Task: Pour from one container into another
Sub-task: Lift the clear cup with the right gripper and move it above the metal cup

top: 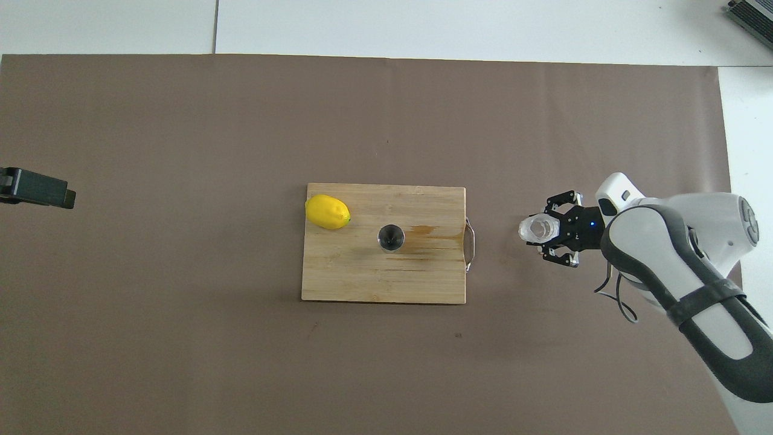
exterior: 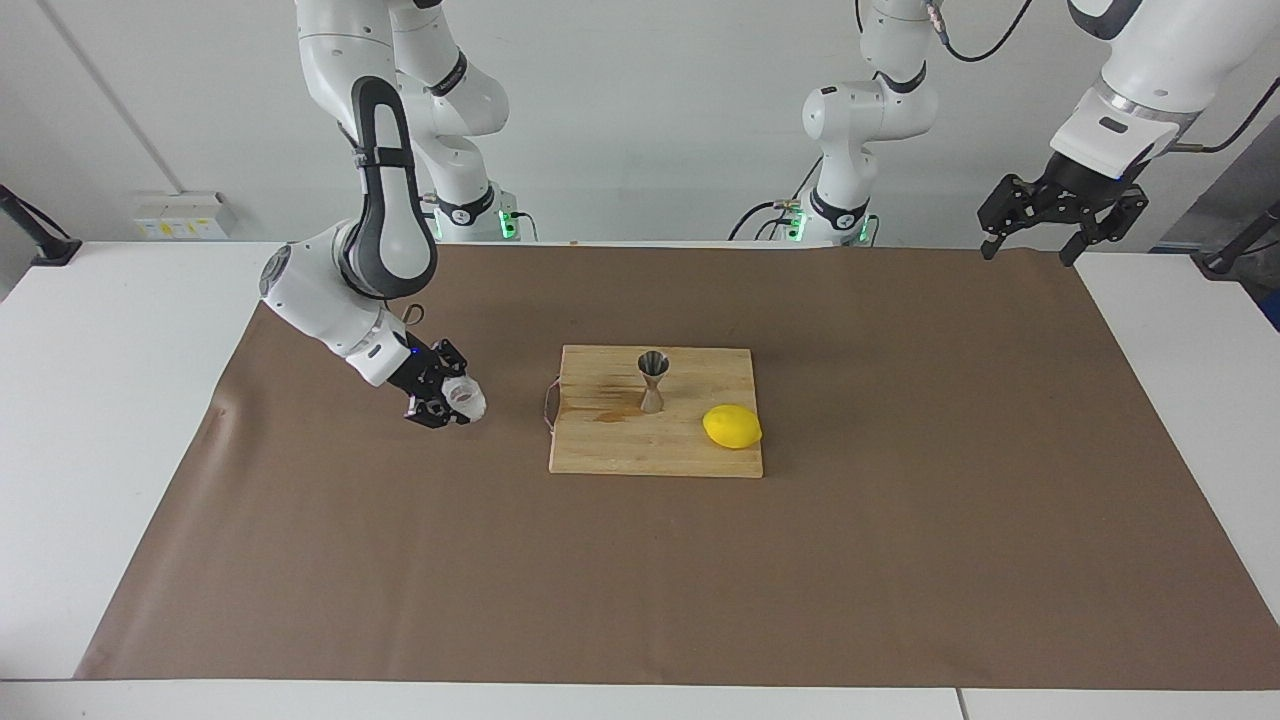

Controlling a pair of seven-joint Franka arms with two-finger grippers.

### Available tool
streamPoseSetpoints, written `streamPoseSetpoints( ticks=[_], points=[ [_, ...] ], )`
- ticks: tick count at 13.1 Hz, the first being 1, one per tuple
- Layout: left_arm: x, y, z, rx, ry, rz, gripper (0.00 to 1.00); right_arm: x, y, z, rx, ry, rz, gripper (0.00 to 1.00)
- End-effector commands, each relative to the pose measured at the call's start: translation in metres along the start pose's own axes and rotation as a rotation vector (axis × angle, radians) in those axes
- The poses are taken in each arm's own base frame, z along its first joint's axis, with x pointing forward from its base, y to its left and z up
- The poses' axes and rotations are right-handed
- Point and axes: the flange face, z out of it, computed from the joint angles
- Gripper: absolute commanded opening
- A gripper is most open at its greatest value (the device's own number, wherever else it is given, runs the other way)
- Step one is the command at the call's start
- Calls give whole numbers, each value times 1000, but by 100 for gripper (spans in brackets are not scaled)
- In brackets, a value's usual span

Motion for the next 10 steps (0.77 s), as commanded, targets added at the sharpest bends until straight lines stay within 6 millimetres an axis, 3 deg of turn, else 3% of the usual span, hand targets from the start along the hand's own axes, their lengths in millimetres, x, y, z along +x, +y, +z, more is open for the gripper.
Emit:
streamPoseSetpoints(
  ticks=[1,10],
  points=[
    [-5,-2,-3,5,-8,0,100,44,1,-6,-23,27,47,30],
    [-5,-3,-4,8,-2,3,100,177,2,-3,-31,-85,135,30]
  ],
)
